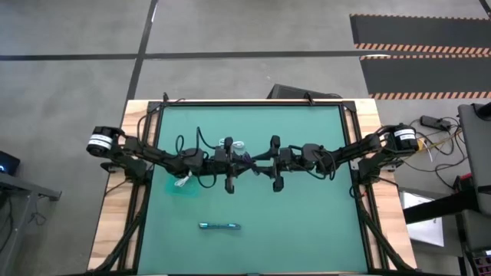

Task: Pick and place USB-C Cables
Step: Put the purple charger cable into the green bin

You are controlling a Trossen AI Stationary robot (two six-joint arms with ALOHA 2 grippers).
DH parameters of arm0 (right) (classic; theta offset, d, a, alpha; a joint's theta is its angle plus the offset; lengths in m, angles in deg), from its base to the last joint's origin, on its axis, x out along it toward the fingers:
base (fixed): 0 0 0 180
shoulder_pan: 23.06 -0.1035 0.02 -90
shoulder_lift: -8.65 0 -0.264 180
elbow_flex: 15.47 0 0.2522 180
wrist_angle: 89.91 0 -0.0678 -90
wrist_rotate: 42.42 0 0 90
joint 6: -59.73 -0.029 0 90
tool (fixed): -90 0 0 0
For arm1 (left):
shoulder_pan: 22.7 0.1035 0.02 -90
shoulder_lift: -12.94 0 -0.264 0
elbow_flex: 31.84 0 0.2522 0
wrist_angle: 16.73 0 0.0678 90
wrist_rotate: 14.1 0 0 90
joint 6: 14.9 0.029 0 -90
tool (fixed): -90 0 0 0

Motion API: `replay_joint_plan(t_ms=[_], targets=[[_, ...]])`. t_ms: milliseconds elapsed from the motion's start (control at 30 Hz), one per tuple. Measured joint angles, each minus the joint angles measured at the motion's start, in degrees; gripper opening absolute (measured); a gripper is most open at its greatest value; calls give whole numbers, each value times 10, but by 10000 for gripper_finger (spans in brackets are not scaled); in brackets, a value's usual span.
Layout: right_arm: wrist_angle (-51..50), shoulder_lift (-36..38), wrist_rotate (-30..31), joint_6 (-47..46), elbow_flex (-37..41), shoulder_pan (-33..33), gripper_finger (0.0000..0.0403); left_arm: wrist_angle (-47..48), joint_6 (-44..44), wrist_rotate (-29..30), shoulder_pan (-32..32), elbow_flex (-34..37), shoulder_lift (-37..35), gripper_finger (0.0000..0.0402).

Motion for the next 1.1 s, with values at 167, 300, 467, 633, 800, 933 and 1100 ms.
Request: replay_joint_plan(t_ms=[167,300,467,633,800,933,1100], targets=[[-45,27,0,-9,0,0,193,47,-31,8,0,4,-22,17],[-124,75,-1,-17,0,0,209,122,-39,29,-1,2,-57,17],[-250,142,4,-20,-2,0,211,249,-90,67,-1,-3,-118,17],[-353,194,32,-15,-2,0,203,396,-177,109,-1,-7,-174,17],[-428,234,32,8,-2,1,190,644,-301,120,-1,-49,-219,17],[-453,255,32,27,-2,1,180,917,-409,109,-7,-128,-233,17],[-468,272,32,47,-2,1,169,1223,-489,92,-9,-246,-223,17]])
